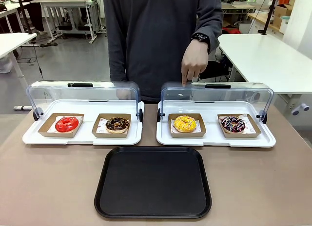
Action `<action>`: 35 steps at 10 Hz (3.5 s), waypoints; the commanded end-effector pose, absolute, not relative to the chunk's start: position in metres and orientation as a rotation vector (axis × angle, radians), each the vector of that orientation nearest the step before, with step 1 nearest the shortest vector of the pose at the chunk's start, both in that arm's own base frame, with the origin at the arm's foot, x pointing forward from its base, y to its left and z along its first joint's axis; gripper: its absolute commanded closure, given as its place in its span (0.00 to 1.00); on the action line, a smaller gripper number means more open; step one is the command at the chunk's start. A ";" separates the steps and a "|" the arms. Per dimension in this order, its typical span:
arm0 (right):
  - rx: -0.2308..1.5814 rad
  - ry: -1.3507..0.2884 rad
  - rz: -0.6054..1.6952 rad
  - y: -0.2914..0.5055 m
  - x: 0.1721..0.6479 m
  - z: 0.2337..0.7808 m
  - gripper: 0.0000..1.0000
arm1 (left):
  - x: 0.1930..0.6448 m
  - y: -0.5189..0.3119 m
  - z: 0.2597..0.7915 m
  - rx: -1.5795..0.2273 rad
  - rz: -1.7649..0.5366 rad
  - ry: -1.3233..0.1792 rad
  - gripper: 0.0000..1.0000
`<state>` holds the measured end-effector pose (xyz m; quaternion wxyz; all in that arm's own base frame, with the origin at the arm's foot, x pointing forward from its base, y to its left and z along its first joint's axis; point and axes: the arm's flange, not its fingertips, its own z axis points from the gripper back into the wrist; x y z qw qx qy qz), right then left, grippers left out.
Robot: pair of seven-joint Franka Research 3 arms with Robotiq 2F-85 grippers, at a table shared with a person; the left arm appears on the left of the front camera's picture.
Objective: Move the third donut from the left to the tray.
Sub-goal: Pick up the Paper togo box containing the Donut indicated by the person and place it on the Handle tray.
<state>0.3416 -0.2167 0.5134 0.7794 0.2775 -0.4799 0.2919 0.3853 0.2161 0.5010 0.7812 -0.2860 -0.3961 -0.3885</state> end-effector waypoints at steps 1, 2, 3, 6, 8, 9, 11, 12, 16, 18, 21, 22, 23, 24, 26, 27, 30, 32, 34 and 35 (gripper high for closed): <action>0.598 -1.050 0.638 -0.216 0.343 0.515 0.00 | 0.385 0.216 0.502 -0.618 -0.838 -0.856 0.00; 0.598 -1.050 0.638 -0.216 0.343 0.515 0.00 | 0.385 0.216 0.502 -0.618 -0.838 -0.856 0.00; 0.598 -1.050 0.638 -0.216 0.343 0.515 0.00 | 0.385 0.216 0.502 -0.618 -0.838 -0.856 0.00; 0.598 -1.050 0.638 -0.216 0.343 0.515 0.00 | 0.385 0.216 0.502 -0.618 -0.838 -0.856 0.00; 0.598 -1.050 0.638 -0.216 0.343 0.515 0.00 | 0.385 0.216 0.502 -0.618 -0.838 -0.856 0.00; 0.598 -1.050 0.638 -0.216 0.343 0.515 0.00 | 0.385 0.216 0.502 -0.618 -0.838 -0.856 0.00; 0.598 -1.050 0.638 -0.216 0.343 0.515 0.00 | 0.385 0.216 0.502 -0.618 -0.838 -0.856 0.00; 0.598 -1.050 0.638 -0.216 0.343 0.515 0.00 | 0.385 0.216 0.502 -0.618 -0.838 -0.856 0.00; 0.566 -1.004 0.694 -0.199 0.347 0.527 0.00 | 0.385 0.216 0.502 -0.618 -0.838 -0.856 0.00; 0.481 -0.914 0.847 -0.145 0.364 0.558 0.00 | 0.385 0.216 0.502 -0.618 -0.838 -0.856 0.00; 0.315 -0.720 1.120 -0.031 0.373 0.563 0.00 | 0.385 0.216 0.502 -0.618 -0.838 -0.856 0.00; 0.230 -0.660 1.203 0.003 0.372 0.555 0.00 | 0.385 0.216 0.502 -0.618 -0.838 -0.856 0.00; 0.150 -0.612 1.289 0.035 0.371 0.546 0.00 | 0.385 0.216 0.502 -0.618 -0.838 -0.856 0.00; 0.103 -0.582 1.345 0.058 0.372 0.536 0.00 | 0.385 0.216 0.502 -0.618 -0.838 -0.856 0.00; 0.050 -0.514 1.432 0.096 0.370 0.499 0.00 | 0.385 0.216 0.502 -0.618 -0.838 -0.856 0.00; 0.036 -0.505 1.449 0.108 0.367 0.485 0.00 | 0.385 0.216 0.502 -0.618 -0.838 -0.856 0.00; 0.049 -0.501 1.486 0.115 0.364 0.480 0.00 | 0.385 0.216 0.502 -0.618 -0.838 -0.856 0.00; 0.049 -0.501 1.486 0.115 0.364 0.480 0.00 | 0.385 0.216 0.502 -0.618 -0.838 -0.856 0.00; 0.049 -0.501 1.486 0.115 0.364 0.480 0.00 | 0.385 0.216 0.502 -0.618 -0.838 -0.856 0.00; 0.052 -0.519 1.501 0.112 0.364 0.474 0.00 | 0.385 0.216 0.502 -0.618 -0.838 -0.856 0.00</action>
